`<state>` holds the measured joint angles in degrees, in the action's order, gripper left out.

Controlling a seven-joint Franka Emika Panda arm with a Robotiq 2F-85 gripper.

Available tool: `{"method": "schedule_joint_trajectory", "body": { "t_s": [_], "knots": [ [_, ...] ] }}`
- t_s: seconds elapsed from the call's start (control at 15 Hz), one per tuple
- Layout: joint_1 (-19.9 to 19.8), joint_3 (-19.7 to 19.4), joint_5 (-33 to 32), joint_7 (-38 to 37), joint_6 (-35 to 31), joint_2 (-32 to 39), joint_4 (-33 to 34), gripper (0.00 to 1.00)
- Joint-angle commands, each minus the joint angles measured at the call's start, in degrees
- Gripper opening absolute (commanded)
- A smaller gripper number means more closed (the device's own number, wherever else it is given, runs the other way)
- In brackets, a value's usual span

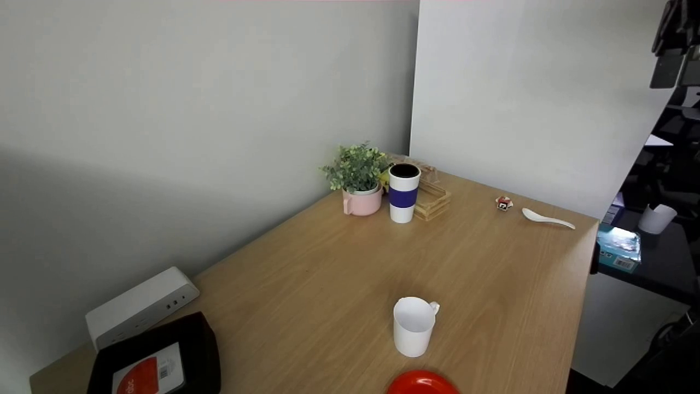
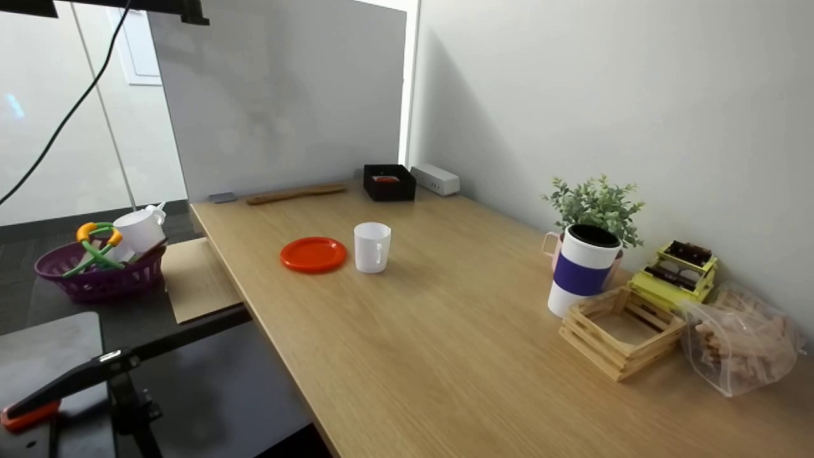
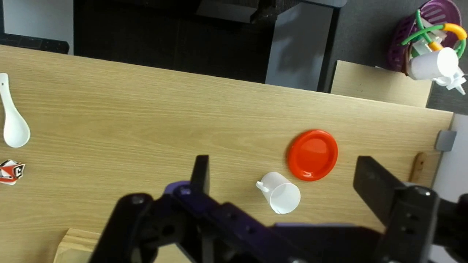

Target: Put the mug onto the side plate.

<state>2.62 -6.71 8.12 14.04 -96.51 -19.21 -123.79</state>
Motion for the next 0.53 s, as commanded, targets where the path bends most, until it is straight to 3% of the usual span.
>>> {"method": "schedule_joint_trajectory", "body": {
  "t_s": [0.0,0.27,0.47],
  "knots": [
    [0.2,1.9,0.3,1.3,4.4,8.0,7.6,1.00],
    [0.4,3.6,0.7,3.2,9.5,16.3,15.3,1.00],
    [0.2,5.1,0.4,4.8,17.5,24.0,22.8,1.00]
  ]
}}
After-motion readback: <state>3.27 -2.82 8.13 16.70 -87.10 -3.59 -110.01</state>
